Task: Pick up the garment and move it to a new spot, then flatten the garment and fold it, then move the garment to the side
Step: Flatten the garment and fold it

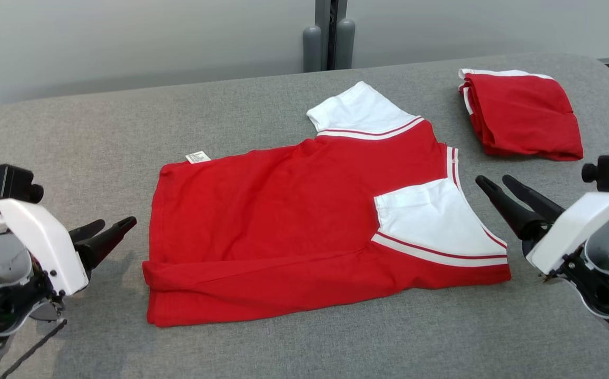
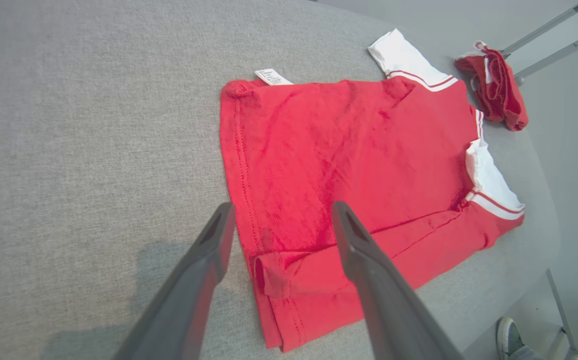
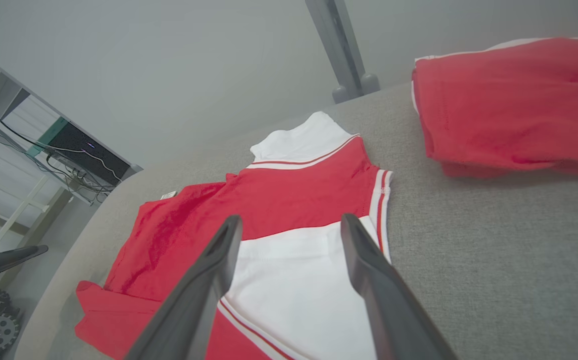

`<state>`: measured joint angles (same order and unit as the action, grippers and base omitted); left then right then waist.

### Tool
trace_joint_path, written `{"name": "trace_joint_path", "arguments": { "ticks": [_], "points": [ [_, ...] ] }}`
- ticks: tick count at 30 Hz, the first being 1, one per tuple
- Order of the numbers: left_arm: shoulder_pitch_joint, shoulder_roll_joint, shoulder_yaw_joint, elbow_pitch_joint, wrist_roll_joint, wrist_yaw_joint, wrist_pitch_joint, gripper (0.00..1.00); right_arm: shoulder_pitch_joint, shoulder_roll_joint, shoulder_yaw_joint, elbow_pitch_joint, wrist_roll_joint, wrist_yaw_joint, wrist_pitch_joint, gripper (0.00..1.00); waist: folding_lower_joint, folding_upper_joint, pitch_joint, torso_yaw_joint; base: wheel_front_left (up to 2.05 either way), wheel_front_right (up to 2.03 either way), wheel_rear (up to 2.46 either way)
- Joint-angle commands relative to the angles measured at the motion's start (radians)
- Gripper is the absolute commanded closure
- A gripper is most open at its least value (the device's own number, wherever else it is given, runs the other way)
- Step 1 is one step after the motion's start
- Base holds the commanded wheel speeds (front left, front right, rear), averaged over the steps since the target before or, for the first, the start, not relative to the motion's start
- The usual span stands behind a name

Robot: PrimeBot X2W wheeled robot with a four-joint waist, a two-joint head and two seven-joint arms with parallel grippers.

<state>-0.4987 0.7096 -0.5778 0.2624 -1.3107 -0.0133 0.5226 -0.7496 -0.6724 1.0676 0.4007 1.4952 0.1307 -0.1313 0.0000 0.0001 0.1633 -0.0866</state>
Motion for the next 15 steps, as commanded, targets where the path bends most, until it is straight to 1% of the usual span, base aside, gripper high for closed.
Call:
{"name": "trace_joint_path", "arguments": {
  "ticks": [1, 3, 6, 9, 11, 13, 15],
  "points": [
    [0.019, 0.010, 0.005, -0.007, 0.020, -0.006, -0.028, 0.00, 0.019, -0.008, -0.007, -0.004, -0.003, 0.000, -0.017, 0.00, 0.0000, -0.0001, -0.006, -0.001, 0.00, 0.00, 0.00],
    [0.047, 0.011, 0.012, -0.029, 0.056, 0.000, -0.101, 0.00, 0.039, -0.016, -0.008, -0.004, -0.012, 0.000, -0.047, 0.00, 0.0000, -0.0001, -0.014, -0.001, 0.00, 0.00, 0.00],
    [0.100, 0.006, 0.018, -0.072, 0.117, 0.028, -0.215, 0.00, 0.068, -0.017, -0.014, 0.003, -0.030, 0.000, -0.087, 0.00, 0.0000, -0.0001, -0.024, 0.000, 0.00, 0.00, 0.00],
    [0.153, -0.006, 0.020, -0.118, 0.183, 0.074, -0.328, 0.00, 0.101, -0.012, -0.031, -0.006, -0.051, 0.000, -0.116, 0.00, 0.0000, -0.0001, -0.033, 0.003, 0.00, 0.00, 0.00],
    [0.195, -0.025, 0.017, -0.143, 0.207, 0.101, -0.388, 0.00, 0.125, -0.009, -0.049, -0.005, -0.067, 0.000, -0.126, 0.00, 0.0000, -0.0001, -0.036, 0.006, 0.00, 0.00, 0.00],
    [0.226, -0.027, 0.011, -0.161, 0.251, 0.133, -0.446, 0.00, 0.152, -0.006, -0.066, 0.007, -0.088, 0.000, -0.130, 0.00, 0.0000, -0.0001, -0.039, 0.010, 0.00, 0.00, 0.00],
    [0.249, -0.020, -0.008, -0.175, 0.324, 0.177, -0.497, 0.00, 0.181, 0.001, -0.087, 0.025, -0.106, 0.000, -0.134, 0.00, 0.0000, -0.0001, -0.042, 0.014, 0.00, 0.00, 0.00]
  ]
}}
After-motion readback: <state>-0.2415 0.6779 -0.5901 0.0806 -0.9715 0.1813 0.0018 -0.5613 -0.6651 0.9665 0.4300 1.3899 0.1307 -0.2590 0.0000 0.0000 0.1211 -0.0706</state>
